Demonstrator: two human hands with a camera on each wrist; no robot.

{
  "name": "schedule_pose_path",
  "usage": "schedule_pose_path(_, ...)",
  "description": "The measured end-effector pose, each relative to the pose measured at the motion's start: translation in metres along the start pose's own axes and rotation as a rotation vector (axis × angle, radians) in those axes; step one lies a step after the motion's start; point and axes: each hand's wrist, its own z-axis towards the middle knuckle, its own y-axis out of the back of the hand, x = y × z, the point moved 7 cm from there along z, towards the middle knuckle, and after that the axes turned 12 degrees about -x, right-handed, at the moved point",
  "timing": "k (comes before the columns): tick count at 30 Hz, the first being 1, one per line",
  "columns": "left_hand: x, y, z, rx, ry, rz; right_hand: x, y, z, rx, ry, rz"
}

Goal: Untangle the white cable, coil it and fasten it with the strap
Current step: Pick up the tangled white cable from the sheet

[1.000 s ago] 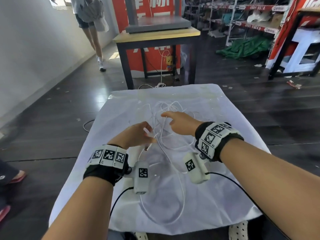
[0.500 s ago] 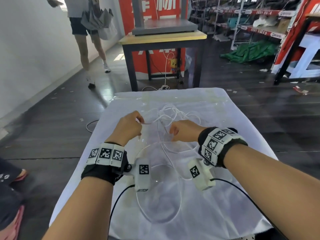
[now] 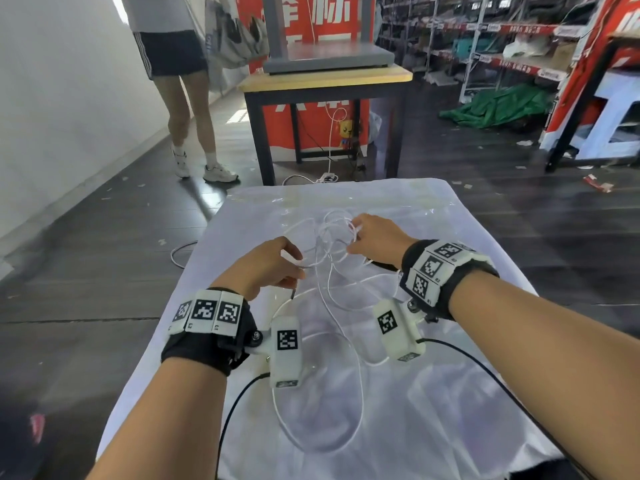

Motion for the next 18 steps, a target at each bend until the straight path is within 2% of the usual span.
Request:
schedule_pose_path(5,0.006,-0.006,-0.002,0.023,0.088,-0.206,0.013,0.013,-0.016,-0.063,0.196,0.221)
schedule_pose_path(10,0.002,-0.013,-0.009,0.008,0.263,-0.597,0.024,0.012,-0.036,0.074,0.387,0.049)
schedule_pose_path(12,0.003,-0.015,-0.01,0.008,0.31,-0.66,0.024,0.007,-0.042,0.135,0.431,-0.039)
schedule_pose_path(15,0.005,-0.018,-0.007,0.075,0.272,-0.505,0.022,-0.001,-0.053,0.249,0.422,-0.125)
schedule_pose_path(18,-0.002,-0.026,-0.007,0.086,0.077,-0.17,0.021,-0.003,-0.062,0.368,0.372,-0.17)
